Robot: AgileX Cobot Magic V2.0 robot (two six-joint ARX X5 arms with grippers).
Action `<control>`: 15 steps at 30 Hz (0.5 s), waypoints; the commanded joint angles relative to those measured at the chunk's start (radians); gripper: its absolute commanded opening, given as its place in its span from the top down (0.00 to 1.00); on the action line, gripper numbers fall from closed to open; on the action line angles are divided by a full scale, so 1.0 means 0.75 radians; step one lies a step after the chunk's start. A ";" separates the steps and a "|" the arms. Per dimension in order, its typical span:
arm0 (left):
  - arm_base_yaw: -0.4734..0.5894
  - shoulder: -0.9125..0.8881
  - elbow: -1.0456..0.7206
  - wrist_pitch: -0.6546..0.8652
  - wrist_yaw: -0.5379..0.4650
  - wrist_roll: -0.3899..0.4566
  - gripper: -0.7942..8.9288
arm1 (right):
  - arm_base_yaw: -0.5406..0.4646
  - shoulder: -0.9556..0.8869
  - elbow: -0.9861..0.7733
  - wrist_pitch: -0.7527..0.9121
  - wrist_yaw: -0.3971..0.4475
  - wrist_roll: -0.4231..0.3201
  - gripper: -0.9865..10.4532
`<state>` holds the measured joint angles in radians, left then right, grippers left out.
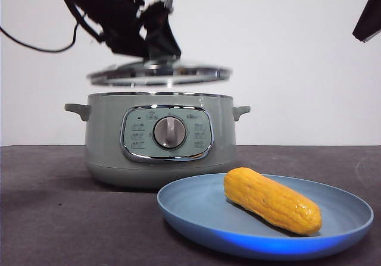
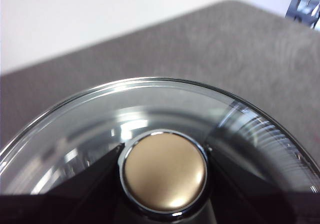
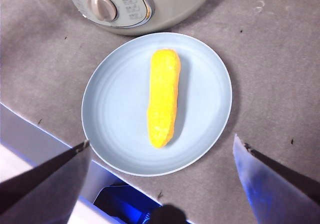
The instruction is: Take the corn out from the steamer,put the corn on the plate,close the lid
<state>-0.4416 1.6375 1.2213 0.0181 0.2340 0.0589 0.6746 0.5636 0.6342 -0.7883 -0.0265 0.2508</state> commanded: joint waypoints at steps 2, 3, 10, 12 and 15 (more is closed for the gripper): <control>-0.015 0.005 0.014 0.043 0.005 -0.003 0.93 | 0.004 -0.002 0.004 0.005 -0.001 0.010 0.50; -0.015 0.007 0.014 0.040 0.005 -0.003 0.93 | 0.004 -0.002 0.004 0.006 -0.001 0.010 0.50; -0.015 0.027 0.014 0.007 0.003 0.001 0.93 | 0.004 -0.002 0.004 0.007 -0.002 0.010 0.50; -0.015 0.041 0.014 0.005 0.003 0.002 0.93 | 0.004 -0.002 0.004 0.006 -0.002 0.010 0.50; -0.015 0.070 0.014 0.017 0.000 0.007 0.93 | 0.004 -0.002 0.004 0.006 -0.002 0.010 0.50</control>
<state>-0.4511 1.6753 1.2213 0.0063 0.2310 0.0547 0.6746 0.5632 0.6342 -0.7883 -0.0265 0.2508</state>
